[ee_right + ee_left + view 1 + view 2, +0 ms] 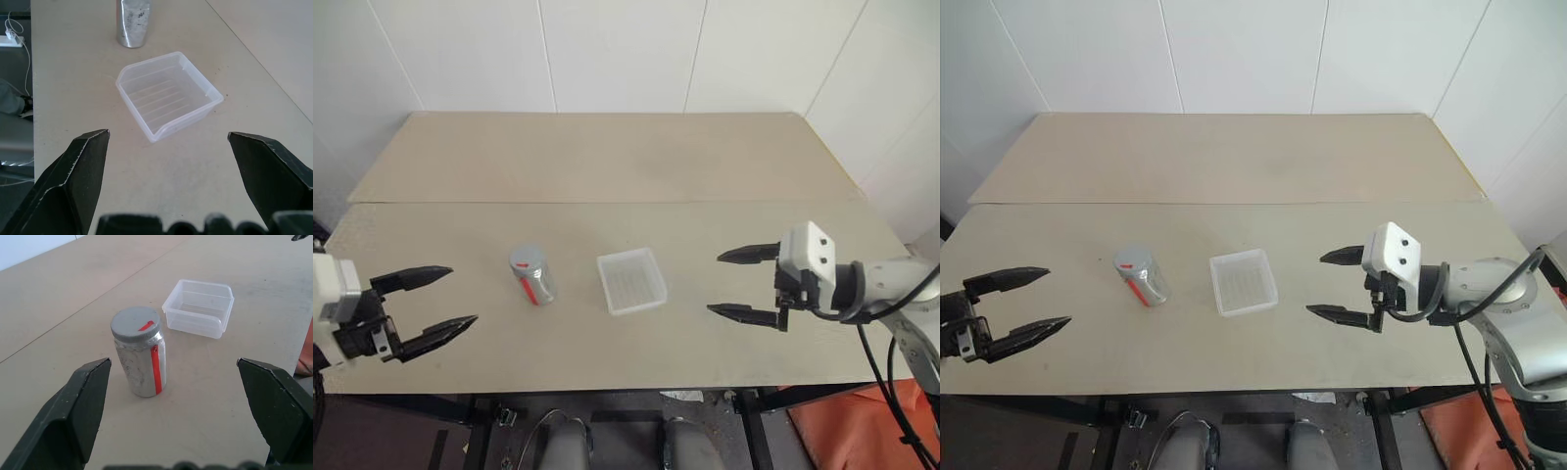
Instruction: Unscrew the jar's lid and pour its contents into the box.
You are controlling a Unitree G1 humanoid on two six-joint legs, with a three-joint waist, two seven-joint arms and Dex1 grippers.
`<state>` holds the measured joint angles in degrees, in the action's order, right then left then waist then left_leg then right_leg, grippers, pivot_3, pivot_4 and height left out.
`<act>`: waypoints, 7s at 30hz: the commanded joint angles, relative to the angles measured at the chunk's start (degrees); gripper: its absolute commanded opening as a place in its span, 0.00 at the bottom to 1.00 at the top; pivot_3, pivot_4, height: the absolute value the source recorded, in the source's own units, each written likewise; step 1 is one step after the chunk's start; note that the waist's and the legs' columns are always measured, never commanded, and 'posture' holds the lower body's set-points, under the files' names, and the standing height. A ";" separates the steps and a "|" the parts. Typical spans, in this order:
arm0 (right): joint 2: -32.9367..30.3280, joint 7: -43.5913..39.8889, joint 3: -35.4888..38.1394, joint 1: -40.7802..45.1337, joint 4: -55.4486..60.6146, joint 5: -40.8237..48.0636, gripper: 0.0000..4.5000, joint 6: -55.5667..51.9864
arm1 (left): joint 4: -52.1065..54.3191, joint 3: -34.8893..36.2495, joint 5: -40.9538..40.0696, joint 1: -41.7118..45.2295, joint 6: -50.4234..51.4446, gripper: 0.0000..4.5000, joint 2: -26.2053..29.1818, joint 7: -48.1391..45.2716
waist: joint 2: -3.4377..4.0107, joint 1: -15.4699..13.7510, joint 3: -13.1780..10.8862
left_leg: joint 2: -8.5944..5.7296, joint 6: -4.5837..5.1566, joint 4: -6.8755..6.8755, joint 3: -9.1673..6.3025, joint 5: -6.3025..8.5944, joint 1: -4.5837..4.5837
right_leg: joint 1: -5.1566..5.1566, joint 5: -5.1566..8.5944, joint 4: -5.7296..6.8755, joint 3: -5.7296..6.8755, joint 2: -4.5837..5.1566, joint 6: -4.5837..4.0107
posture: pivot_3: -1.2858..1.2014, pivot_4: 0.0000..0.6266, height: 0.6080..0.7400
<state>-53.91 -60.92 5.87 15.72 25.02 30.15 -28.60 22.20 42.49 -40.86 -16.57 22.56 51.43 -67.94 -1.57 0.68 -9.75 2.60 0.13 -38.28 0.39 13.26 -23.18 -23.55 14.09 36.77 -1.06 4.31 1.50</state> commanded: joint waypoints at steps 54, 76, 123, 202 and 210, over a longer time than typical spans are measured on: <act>1.46 1.23 -0.30 10.61 1.96 1.06 1.00 0.23 | 0.02 -38.36 34.38 13.54 -11.59 0.99 -39.23 58.64 | -0.06 -0.89 0.03 | -0.14 0.01 -0.03 -0.08 0.00 0.24 | 0.35 -0.03 -0.01 -0.06 0.02 0.00 | 0.52 0.24 1.00; 1.54 0.90 -0.44 10.78 1.63 0.58 1.00 2.37 | -0.86 -37.03 31.61 17.59 -9.27 0.42 -37.33 54.78 | -0.06 -1.02 0.03 | -0.14 0.01 -0.03 -0.08 0.00 0.25 | 0.35 -0.03 0.00 -0.05 0.02 0.01 | 0.52 0.24 1.00; 31.72 19.61 -17.21 44.62 -11.17 -0.39 0.92 -22.91 | -32.13 -42.67 9.94 61.50 -3.15 0.42 -17.66 -10.99 | -0.01 0.22 -0.03 | -0.13 -0.01 -0.04 -0.17 -0.05 -0.66 | -0.73 -0.06 0.41 0.04 -0.03 -0.02 | 0.52 0.24 1.00; 29.05 19.92 -13.06 36.43 -14.94 -8.38 0.99 -10.04 | -27.57 -39.49 6.67 53.57 -2.31 0.42 -9.24 -14.02 | 0.04 0.11 -0.08 | -0.04 -0.04 -0.19 -0.21 -0.06 -0.62 | -0.72 -0.07 0.77 0.05 -0.14 -0.01 | 0.52 0.24 1.00; 27.14 17.23 -11.97 33.90 -11.82 -7.42 0.99 -8.99 | -27.95 -39.21 7.14 53.60 -2.40 0.42 -8.96 -14.56 | 0.04 0.52 -0.08 | -0.05 -0.03 -0.13 -0.20 -0.06 -0.63 | -0.73 -0.07 0.48 0.04 -0.14 -0.02 | 0.52 0.24 1.00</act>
<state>-26.35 -42.94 -7.44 49.14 10.23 21.69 -39.48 -7.11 1.80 -33.01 35.93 20.27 42.03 -82.14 -1.52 1.20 -9.83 2.56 0.09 -38.40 0.19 13.20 -23.81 -24.28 14.03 37.25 -1.02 4.17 1.48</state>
